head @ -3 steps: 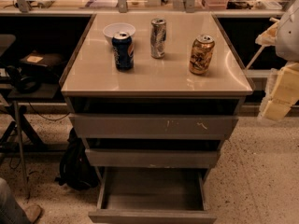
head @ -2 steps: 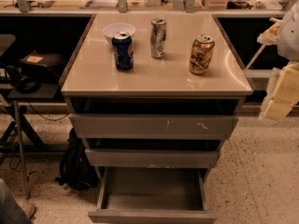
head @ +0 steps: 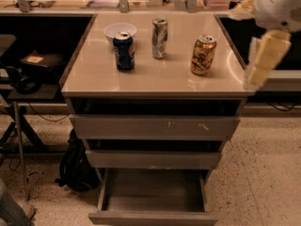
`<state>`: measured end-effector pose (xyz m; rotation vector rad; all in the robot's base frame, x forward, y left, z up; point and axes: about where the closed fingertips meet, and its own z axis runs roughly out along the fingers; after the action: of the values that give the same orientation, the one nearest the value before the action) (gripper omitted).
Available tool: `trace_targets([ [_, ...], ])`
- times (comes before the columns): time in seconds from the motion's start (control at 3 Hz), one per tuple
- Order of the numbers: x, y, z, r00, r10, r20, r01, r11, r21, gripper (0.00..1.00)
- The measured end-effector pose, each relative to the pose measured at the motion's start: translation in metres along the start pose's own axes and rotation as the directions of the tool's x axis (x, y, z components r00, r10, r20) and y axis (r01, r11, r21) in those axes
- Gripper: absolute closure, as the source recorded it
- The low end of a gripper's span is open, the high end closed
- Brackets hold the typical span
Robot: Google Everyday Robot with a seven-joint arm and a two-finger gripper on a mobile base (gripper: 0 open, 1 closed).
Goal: Place orange can into bottom drawer
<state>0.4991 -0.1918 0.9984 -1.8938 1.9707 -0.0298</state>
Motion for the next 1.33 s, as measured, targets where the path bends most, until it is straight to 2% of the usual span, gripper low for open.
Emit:
trace_targets([
  [0.33, -0.015, -0.056, 0.037, 0.993, -0.072, 0.091, 0.077, 0.9961, -0.043, 0.00],
  [0.67, -0.015, -0.103, 0.057, 0.974, -0.049, 0.219, 0.053, 0.9985, -0.012, 0.00],
  [1.0, -0.023, -0.122, 0.045, 0.964, -0.062, 0.260, 0.053, 0.9976, 0.045, 0.00],
  [1.33, -0.008, -0.129, 0.046, 0.956, -0.023, 0.293, 0.001, 0.9971, 0.076, 0.00],
])
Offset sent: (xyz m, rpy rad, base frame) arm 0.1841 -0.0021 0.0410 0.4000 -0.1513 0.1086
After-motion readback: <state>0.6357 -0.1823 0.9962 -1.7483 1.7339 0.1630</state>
